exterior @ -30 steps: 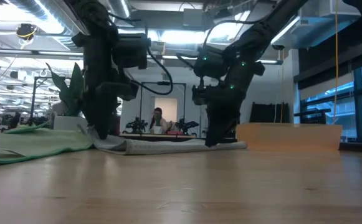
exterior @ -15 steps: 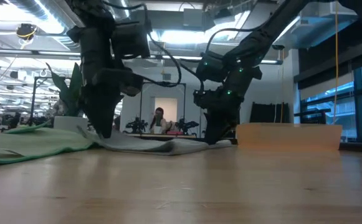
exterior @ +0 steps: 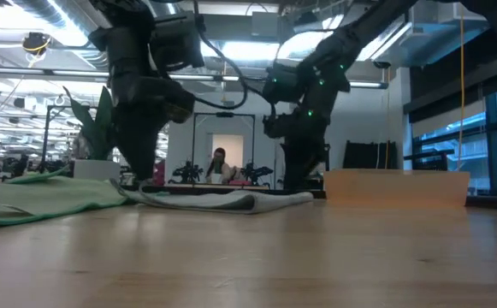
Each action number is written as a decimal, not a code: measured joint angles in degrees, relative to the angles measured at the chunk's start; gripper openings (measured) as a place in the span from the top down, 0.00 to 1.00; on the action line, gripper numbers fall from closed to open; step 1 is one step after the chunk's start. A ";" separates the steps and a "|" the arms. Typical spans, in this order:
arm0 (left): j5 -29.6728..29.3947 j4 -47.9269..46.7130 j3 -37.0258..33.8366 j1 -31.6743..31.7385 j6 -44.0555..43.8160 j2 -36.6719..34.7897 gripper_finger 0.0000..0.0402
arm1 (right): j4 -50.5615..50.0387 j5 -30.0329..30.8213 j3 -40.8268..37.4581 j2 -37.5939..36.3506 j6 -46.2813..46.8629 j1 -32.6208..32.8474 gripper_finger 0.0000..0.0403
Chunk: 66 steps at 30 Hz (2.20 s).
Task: Roll microfiber towels into tight, uniform cylinder then place into a basket
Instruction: Roll the gray microfiber towel
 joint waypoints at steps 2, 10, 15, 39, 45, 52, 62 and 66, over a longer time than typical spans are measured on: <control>-0.16 -0.83 0.00 0.93 0.02 -1.67 0.80 | -2.63 -0.12 2.18 0.00 -0.28 0.16 0.68; -11.04 -2.86 0.00 4.58 3.08 -5.97 0.80 | -2.27 -8.71 3.91 -0.09 -0.65 4.04 0.68; -11.51 -0.49 -1.72 6.54 4.11 -4.55 0.80 | 1.57 -9.30 1.88 -0.09 -0.38 7.97 0.68; -6.50 7.76 -5.07 0.81 2.54 4.35 0.80 | 6.59 -1.34 -5.12 -0.17 2.84 10.06 0.68; -4.51 11.11 -5.24 -1.93 -0.54 4.51 0.80 | 6.35 -0.47 -5.12 -0.17 2.76 8.53 0.68; -4.46 14.81 -5.35 -4.45 -4.03 4.71 0.80 | 6.07 4.77 -5.12 -0.18 2.21 7.35 0.68; -6.29 9.80 -5.44 -1.64 -6.45 -0.27 0.80 | 2.33 4.84 -4.03 -8.37 -0.34 8.58 0.68; -8.75 5.10 -5.44 -0.64 -6.14 -3.04 0.80 | 1.81 5.05 -4.03 -11.16 -5.71 9.82 0.68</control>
